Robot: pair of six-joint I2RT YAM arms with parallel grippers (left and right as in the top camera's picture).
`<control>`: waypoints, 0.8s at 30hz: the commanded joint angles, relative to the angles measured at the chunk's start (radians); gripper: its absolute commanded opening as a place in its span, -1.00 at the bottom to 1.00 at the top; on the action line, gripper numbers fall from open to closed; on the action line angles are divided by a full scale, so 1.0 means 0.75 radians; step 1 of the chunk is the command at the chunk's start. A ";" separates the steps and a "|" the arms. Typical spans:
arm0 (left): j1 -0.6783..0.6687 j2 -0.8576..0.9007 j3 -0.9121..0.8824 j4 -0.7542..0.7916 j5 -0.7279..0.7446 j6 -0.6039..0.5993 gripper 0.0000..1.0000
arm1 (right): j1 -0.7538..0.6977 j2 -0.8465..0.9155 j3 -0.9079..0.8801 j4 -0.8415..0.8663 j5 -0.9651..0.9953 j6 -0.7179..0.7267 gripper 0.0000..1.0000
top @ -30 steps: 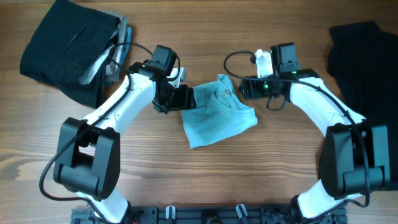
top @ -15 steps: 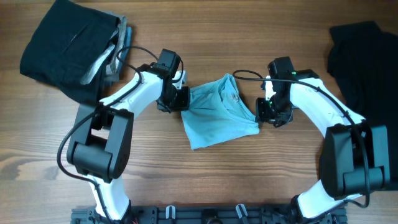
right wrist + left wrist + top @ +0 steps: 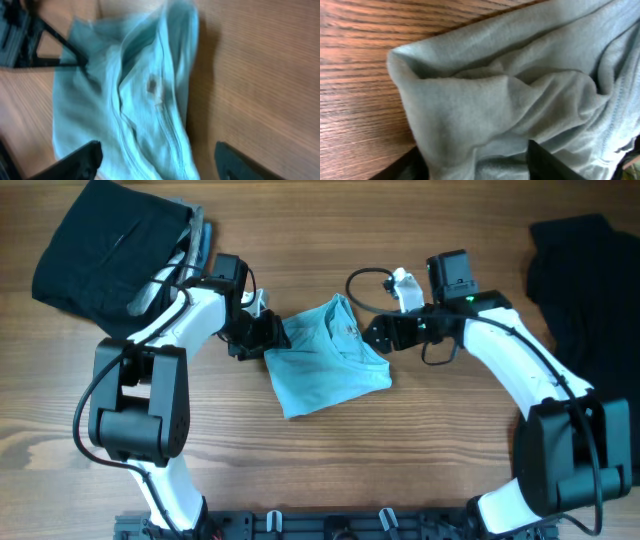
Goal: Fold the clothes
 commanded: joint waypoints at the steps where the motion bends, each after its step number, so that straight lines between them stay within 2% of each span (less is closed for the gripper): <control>1: 0.002 -0.066 0.002 0.004 0.051 0.000 0.25 | 0.061 0.038 0.002 0.096 0.038 0.016 0.51; 3: 0.002 -0.104 0.002 0.006 0.051 0.000 0.26 | 0.090 0.084 0.002 0.101 0.083 0.014 0.45; 4: 0.002 -0.127 0.002 0.010 0.050 0.000 0.27 | 0.103 0.114 0.002 0.112 0.081 0.014 0.35; 5: 0.002 -0.150 0.002 0.015 0.050 0.000 0.29 | 0.115 0.138 0.002 0.126 0.081 0.013 0.14; 6: 0.002 -0.171 0.002 0.022 0.049 0.000 0.35 | 0.122 0.148 0.002 0.127 0.081 0.011 -0.23; 10: 0.002 -0.192 0.002 0.037 0.048 0.001 0.47 | 0.114 0.146 0.003 0.078 0.116 0.022 -0.91; 14: 0.002 -0.192 0.002 0.033 0.048 0.001 0.52 | 0.059 0.143 0.003 -0.012 0.263 0.204 -0.91; 15: 0.002 -0.192 0.002 0.033 0.048 0.001 0.54 | 0.051 0.143 0.003 -0.017 0.221 0.195 -0.91; 17: 0.002 -0.192 0.002 0.029 0.043 0.001 0.58 | 0.053 0.143 0.003 0.003 -0.054 0.038 -0.91; 18: 0.002 -0.192 0.002 0.025 0.040 0.001 0.59 | 0.061 0.143 0.003 0.034 -0.117 0.016 -0.34; 19: 0.002 -0.192 0.002 0.019 0.041 0.001 0.55 | 0.069 0.144 0.003 0.050 -0.115 0.011 -0.15; 21: 0.002 -0.195 0.002 -0.015 0.062 0.010 0.01 | 0.085 0.154 0.003 0.092 -0.109 0.008 -0.08; 22: 0.002 -0.208 0.002 -0.044 0.102 0.046 -0.15 | 0.093 0.166 0.003 0.111 -0.110 0.009 -0.11; 23: 0.002 -0.232 0.002 -0.072 0.161 0.073 -0.28 | 0.106 0.191 0.003 0.131 -0.109 0.010 -0.18; 24: 0.002 -0.261 0.002 -0.090 0.196 0.075 -0.28 | 0.114 0.215 0.003 0.141 -0.110 0.015 -0.19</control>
